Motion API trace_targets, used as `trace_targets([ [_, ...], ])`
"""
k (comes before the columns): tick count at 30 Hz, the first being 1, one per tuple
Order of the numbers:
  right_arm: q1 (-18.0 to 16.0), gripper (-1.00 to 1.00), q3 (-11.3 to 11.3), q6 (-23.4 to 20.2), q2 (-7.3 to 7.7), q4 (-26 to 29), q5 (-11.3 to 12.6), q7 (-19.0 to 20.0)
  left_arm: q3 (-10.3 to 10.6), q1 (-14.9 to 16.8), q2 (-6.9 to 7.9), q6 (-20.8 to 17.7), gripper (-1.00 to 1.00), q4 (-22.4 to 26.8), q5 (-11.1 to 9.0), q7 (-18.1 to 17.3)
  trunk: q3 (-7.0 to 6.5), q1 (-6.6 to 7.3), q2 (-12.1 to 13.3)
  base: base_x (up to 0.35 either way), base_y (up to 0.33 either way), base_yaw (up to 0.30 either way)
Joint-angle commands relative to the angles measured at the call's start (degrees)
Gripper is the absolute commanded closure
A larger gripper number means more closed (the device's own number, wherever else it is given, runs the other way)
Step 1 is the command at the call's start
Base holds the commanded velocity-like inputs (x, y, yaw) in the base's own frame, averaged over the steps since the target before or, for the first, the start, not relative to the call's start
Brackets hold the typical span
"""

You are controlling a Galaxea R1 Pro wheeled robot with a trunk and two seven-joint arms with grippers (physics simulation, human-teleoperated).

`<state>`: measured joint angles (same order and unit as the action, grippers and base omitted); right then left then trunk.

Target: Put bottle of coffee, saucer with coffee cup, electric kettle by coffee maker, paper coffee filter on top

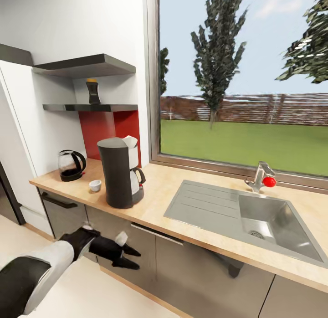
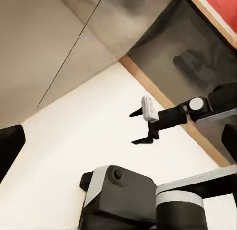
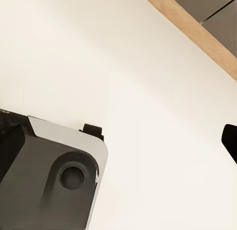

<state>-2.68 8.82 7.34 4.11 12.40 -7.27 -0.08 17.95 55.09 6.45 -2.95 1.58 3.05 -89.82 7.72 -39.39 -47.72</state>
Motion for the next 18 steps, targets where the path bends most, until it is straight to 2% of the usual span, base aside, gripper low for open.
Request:
trace_targets([
  [1, -0.04, -1.00, -0.01, 0.13, 0.02, -0.01, -0.53, -0.01, -0.88, -5.23, 2.02, 2.53, -1.00, 0.09, 0.27, -0.18, 0.07, -0.01, -0.07, 0.000, 0.000, 0.000],
  [2, -0.04, -1.00, -0.02, 0.13, 0.02, 0.01, -0.51, -0.01, -0.97, -8.02, 2.61, 3.38, -1.00, 0.09, 0.23, -0.18, 0.07, -0.01, -0.07, 0.000, 0.000, 0.000],
  [4, -0.04, -1.00, -0.02, 0.13, 0.02, 0.05, -0.49, -0.01, -1.07, -11.42, 3.21, 4.15, -1.00, 0.09, -0.25, -0.18, 0.07, -0.01, -0.07, 0.000, 0.000, 0.000],
  [6, -0.04, -1.00, -0.08, 0.46, 0.02, 0.12, -0.47, -0.01, -1.12, -14.73, 4.08, 4.68, -1.00, 0.09, -2.92, -0.18, 0.07, -0.01, -0.07, 0.000, 0.000, 0.000],
  [8, -0.06, -1.00, -0.09, 1.09, 0.02, 0.14, -0.45, -0.01, -1.14, -16.35, 4.58, 4.82, -1.00, 0.09, -4.74, -0.18, 0.07, -0.01, -0.07, 0.000, 0.000, 0.000],
  [9, -0.05, -1.00, -0.13, 1.86, 0.02, 0.17, -0.42, -0.01, -1.15, -17.92, 5.07, 4.91, -1.00, 0.09, -6.52, 0.65, 0.07, -0.01, -0.07, 0.000, 0.000, 0.000],
  [11, -0.06, -1.00, -0.16, 2.44, 0.02, 0.20, -0.39, -0.01, -1.16, -19.49, 5.45, 4.96, -1.00, 0.09, -8.03, 3.27, 0.07, -0.01, -0.07, 0.000, 0.000, 0.000],
  [12, -0.08, -1.00, -0.18, 2.94, 0.00, 0.27, -0.30, 0.03, -1.16, -21.59, 5.82, 5.01, -1.00, 0.09, -9.55, 8.16, 0.07, -0.01, -0.07, 0.000, 0.000, 0.000],
  [16, -0.10, -1.00, -0.24, 3.25, -0.01, 0.31, -0.16, 0.06, -1.15, -24.14, 6.13, 5.04, -1.00, 0.09, -10.57, 16.68, 0.07, -0.01, -0.07, 0.000, 0.000, 0.000],
  [17, -0.11, -1.00, -0.30, 3.36, 0.00, 0.37, -0.09, 0.05, -1.05, -25.85, 6.08, 5.04, -1.00, 0.09, -10.94, 23.48, 0.07, -0.01, -0.07, 0.000, 0.000, 0.000],
  [18, -0.12, -1.00, -0.33, 3.38, 0.01, 0.38, -0.08, 0.06, -1.02, -26.30, 6.05, 5.04, -1.00, 0.09, -11.01, 25.53, 0.07, -0.01, -0.07, 0.000, 0.000, 0.000],
])
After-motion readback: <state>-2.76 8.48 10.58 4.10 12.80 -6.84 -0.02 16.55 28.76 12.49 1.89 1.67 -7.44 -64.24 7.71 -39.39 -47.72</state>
